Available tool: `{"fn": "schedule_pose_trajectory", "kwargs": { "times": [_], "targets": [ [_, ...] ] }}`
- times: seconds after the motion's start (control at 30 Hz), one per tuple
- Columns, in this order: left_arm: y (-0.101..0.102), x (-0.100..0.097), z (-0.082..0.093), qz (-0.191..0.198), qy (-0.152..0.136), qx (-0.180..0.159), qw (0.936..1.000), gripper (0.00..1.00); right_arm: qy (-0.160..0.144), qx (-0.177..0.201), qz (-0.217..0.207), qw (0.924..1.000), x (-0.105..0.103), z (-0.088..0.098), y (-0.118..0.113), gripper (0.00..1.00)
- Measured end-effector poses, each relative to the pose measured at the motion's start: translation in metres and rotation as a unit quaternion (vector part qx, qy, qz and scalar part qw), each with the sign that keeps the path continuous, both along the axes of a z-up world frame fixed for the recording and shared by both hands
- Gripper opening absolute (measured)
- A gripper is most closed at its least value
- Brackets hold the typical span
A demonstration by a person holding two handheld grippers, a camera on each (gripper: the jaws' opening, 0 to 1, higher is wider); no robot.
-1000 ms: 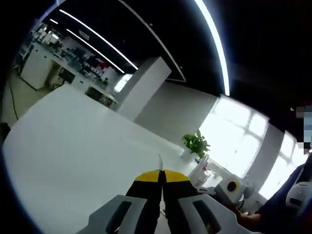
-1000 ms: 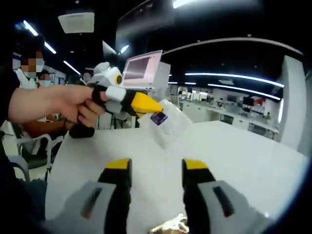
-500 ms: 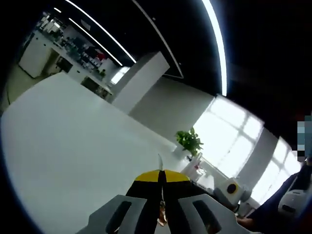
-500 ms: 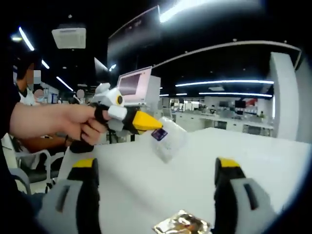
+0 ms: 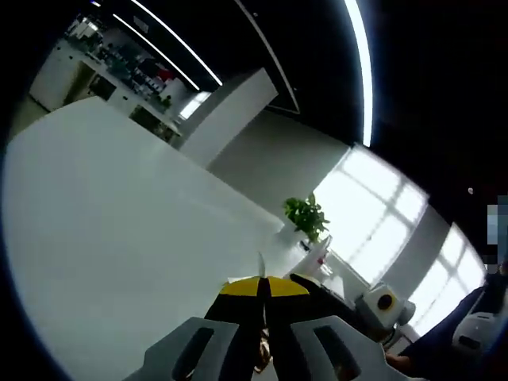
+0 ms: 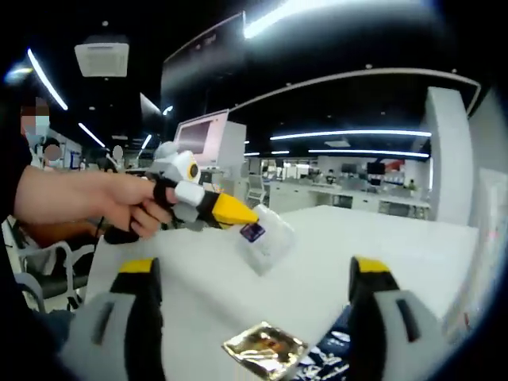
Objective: Arrange the skincare products in the storage area until every visible bottle or jar stands upright without overlapping.
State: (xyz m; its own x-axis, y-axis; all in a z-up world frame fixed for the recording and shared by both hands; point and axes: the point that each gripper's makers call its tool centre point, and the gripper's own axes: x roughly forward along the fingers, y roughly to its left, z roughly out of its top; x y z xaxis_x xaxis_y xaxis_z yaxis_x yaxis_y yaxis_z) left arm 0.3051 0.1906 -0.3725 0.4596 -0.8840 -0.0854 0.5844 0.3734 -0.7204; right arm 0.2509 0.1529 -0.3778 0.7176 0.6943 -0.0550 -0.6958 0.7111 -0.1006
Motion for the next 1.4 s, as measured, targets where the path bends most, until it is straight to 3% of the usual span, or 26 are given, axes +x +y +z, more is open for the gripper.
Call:
{"fn": "schedule_pose_trajectory", "kwargs": {
  "times": [0.53,0.97,1.1,1.13,1.2,1.33,1.4],
  "targets": [
    [-0.04,0.013,-0.041,0.012,0.026,0.029,0.9992,0.0,0.026,0.001,-0.029,0.9992,-0.004,-0.018,-0.038,0.89],
    [-0.053,0.018,-0.062,0.02,0.037,0.049,0.9979,0.0,0.036,-0.013,-0.031,0.9988,-0.006,-0.029,-0.047,0.84],
    [-0.054,0.017,-0.069,0.02,0.034,0.07,0.9968,0.0,0.036,-0.029,-0.032,0.9984,-0.005,-0.034,-0.048,0.8],
    [-0.051,0.019,-0.074,0.023,0.02,0.093,0.9952,0.0,0.039,-0.029,-0.031,0.9984,-0.005,-0.035,-0.048,0.8],
    [-0.052,0.018,-0.074,0.023,0.02,0.095,0.995,0.0,0.041,-0.03,-0.035,0.9981,-0.005,-0.037,-0.05,0.74],
    [-0.052,0.018,-0.077,0.023,0.023,0.095,0.995,0.0,0.044,-0.038,-0.048,0.9972,-0.002,-0.035,-0.059,0.52],
    [-0.052,0.019,-0.078,0.024,0.023,0.097,0.9947,0.0,0.042,-0.032,-0.057,0.9969,0.001,-0.032,-0.064,0.47]
  ]
}}
